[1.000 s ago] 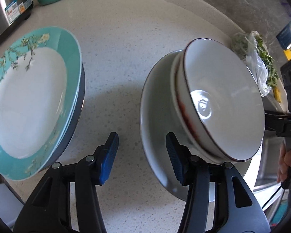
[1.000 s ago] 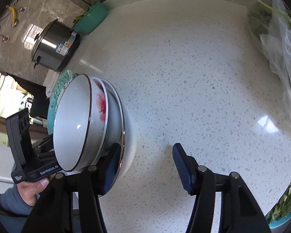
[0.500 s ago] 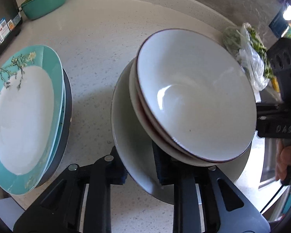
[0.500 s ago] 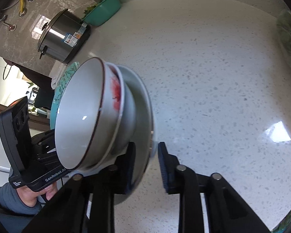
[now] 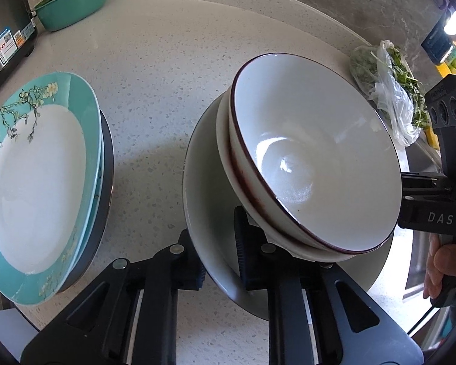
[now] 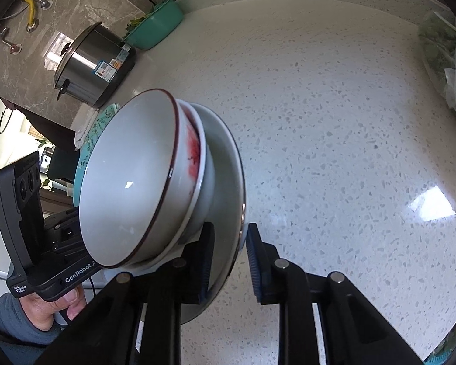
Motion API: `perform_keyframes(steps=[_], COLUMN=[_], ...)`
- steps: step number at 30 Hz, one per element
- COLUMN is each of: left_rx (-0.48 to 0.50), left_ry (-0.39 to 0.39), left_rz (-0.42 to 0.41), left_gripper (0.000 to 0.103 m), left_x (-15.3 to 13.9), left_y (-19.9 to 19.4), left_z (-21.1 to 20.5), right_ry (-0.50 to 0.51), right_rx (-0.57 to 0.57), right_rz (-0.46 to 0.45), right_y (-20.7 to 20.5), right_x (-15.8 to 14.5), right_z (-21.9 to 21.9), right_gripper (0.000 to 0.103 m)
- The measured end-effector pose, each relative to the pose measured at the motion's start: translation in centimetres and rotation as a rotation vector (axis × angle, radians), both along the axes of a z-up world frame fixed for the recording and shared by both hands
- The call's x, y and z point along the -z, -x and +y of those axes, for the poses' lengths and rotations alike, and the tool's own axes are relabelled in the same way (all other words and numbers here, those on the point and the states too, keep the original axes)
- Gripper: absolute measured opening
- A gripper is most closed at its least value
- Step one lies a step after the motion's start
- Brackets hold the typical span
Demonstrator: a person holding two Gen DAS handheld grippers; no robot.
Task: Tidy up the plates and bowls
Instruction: 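Lift the dish-and-bowl stack with both grippers and carry it over the teal floral plates, then lower the dish-and-bowl stack onto the teal floral plates and open both grippers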
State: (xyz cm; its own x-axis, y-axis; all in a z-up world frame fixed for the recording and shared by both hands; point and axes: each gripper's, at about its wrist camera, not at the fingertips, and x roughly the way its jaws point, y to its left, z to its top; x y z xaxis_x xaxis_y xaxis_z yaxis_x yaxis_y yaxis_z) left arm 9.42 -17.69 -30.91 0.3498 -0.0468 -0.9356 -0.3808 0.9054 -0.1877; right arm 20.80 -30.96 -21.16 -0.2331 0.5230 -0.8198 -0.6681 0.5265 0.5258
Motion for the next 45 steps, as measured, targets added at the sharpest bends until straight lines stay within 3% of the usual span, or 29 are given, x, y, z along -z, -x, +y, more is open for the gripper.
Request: perform_keyframes(steps=[9, 18, 24, 29, 36, 45], left_rx=[0.017, 0.003, -0.024, -0.031, 0.006, 0.086], left_ry=[-0.007, -0.055, -0.071, -0.067, -0.072, -0.047], left_rz=[-0.019, -0.061, -0.094, -0.113, -0.137, -0.076], left_gripper=[0.014, 0.014, 0.014, 0.014, 0.014, 0.014], left_x=[-3.0, -9.7, -14.0, -15.9, -16.2, -10.7], left_y=[1.0, 3.5, 6.6, 9.2, 11.5, 12.3], left_z=[-1.0, -1.0, 2.7, 7.7, 17.3, 24.6], right_ry=[-0.004, -0.061, -0.087, -0.093, -0.092, -0.023], right_rx=[0.02, -0.008, -0.052, -0.071, -0.047, 0.034], right_rz=[-0.02, -0.059, -0.087, -0.097, -0.096, -0.058], right_y=[0.8, 2.1, 4.5, 7.2, 10.3, 11.8], right_x=[-2.2, -7.8, -11.1, -12.4, -12.6, -8.1], right_z=[-1.1, -1.0, 1.9, 6.1, 12.8, 17.9], right_gripper=[0.024, 0.024, 0.024, 0.024, 0.025, 0.024])
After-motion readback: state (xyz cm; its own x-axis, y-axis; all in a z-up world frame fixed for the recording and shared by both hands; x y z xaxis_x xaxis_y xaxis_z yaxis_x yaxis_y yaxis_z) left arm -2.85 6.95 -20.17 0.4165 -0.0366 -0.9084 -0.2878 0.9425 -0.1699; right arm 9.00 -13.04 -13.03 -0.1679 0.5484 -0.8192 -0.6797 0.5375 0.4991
